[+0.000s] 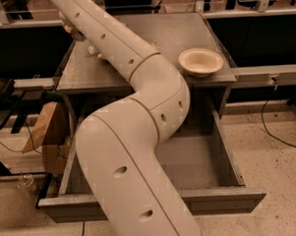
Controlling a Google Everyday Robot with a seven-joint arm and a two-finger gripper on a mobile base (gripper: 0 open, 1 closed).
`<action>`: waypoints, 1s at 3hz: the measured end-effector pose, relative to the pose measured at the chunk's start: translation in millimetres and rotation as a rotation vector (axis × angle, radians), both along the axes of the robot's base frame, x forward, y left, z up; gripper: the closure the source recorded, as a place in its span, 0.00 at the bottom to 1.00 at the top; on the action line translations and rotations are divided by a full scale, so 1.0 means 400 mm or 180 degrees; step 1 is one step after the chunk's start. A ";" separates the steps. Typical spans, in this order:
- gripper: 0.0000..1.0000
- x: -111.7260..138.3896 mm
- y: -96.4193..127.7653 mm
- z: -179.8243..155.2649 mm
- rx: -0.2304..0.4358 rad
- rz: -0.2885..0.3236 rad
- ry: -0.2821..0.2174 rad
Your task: Place coke can into top drawer
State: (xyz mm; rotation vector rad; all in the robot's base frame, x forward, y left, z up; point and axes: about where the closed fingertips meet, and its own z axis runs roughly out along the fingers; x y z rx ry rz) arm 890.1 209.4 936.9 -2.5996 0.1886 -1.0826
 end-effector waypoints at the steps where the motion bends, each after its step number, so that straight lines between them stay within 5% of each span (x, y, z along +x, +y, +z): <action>1: 1.00 -0.023 -0.023 0.093 0.0156 0.0029 -0.0155; 3: 1.00 -0.190 -0.147 0.246 0.0426 0.0049 -0.0179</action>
Offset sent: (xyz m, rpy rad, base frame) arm -0.0964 -0.0601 0.1115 0.1340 -0.1133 -0.0063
